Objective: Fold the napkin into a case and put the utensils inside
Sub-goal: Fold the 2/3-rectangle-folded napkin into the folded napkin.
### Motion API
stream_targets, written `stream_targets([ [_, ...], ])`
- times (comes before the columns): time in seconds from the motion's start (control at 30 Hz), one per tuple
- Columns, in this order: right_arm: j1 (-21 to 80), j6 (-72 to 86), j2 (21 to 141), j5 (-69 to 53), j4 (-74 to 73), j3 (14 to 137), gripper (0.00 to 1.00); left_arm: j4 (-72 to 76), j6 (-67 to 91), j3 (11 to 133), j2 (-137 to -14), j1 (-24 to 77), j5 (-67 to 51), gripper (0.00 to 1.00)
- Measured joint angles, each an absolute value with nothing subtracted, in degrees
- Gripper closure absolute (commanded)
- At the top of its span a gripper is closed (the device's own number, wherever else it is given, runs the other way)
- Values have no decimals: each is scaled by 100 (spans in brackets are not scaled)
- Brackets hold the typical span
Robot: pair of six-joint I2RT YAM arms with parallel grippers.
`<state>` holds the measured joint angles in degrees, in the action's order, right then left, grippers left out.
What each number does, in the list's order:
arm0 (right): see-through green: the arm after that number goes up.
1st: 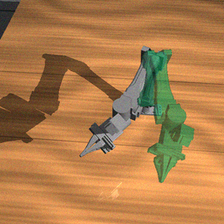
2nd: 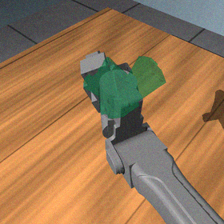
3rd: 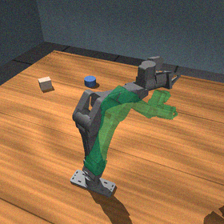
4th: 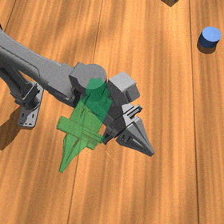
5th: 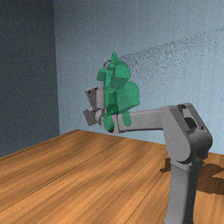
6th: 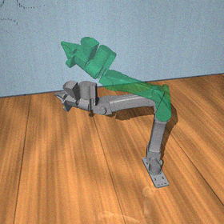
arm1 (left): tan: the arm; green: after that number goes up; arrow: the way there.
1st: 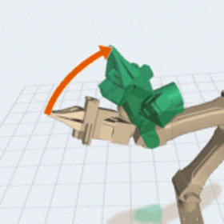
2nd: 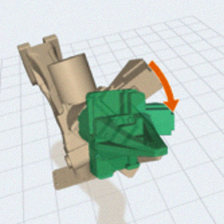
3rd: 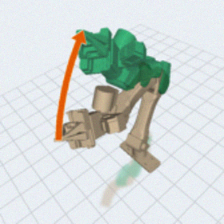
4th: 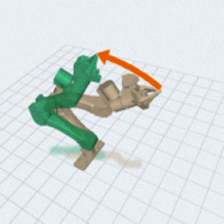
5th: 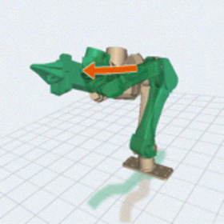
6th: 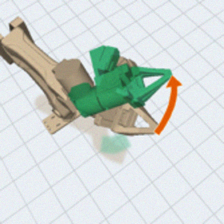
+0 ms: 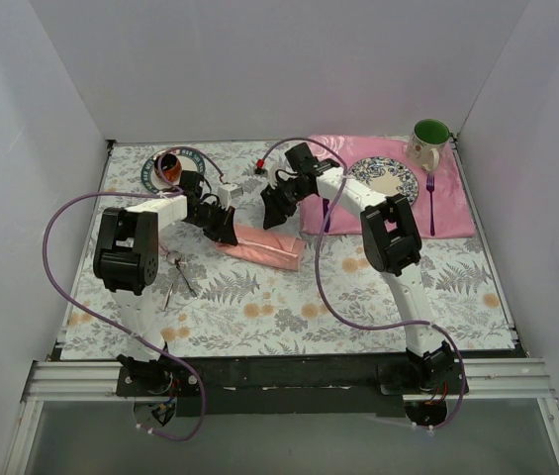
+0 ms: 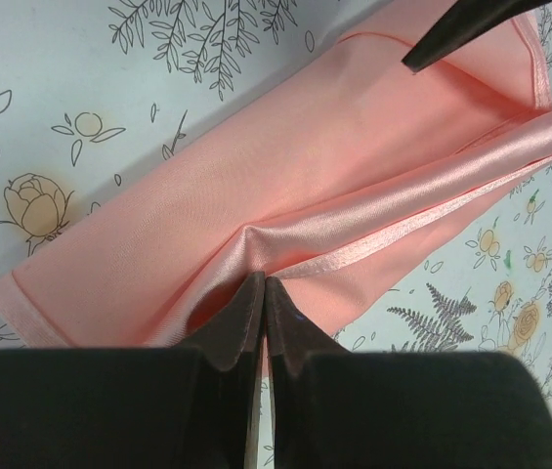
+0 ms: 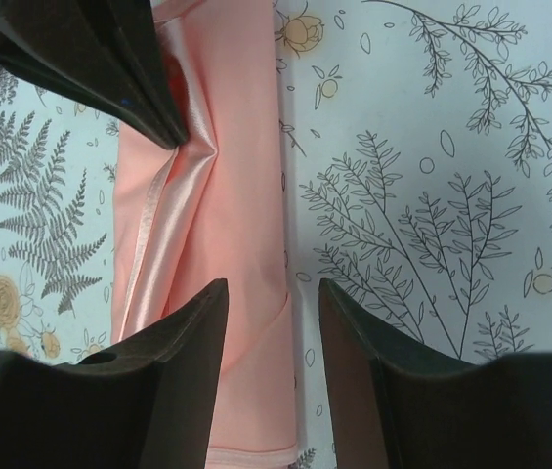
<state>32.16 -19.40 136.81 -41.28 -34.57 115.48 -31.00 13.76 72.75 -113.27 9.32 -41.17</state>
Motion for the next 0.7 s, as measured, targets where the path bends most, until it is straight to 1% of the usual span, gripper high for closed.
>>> stream_targets([
  [0.17, 3280, -1975, 13876, -4222, -3347, 11546, 62, -3127, 1400, 7266, -11325, 932, -4119, 100],
  [0.27, 3345, -2143, 13906, -4305, -3371, 11406, 69, -3131, 1435, 7181, -11268, 932, -4132, 100],
  [0.3, 3374, -2224, 13906, -4355, -3413, 11347, 74, -3157, 1446, 7129, -11231, 932, -4141, 100],
  [0.4, 3454, -2495, 13900, -4558, -3463, 11220, 81, -3249, 1498, 6914, -11076, 934, -4160, 100],
  [0.53, 3520, -2842, 13793, -4875, -3516, 10921, 85, -3417, 1616, 6584, -10803, 941, -4163, 100],
  [0.7, 3581, -3426, 13520, -5120, -3795, 10412, 86, -3723, 1905, 6333, -10245, 993, -4213, 100],
])
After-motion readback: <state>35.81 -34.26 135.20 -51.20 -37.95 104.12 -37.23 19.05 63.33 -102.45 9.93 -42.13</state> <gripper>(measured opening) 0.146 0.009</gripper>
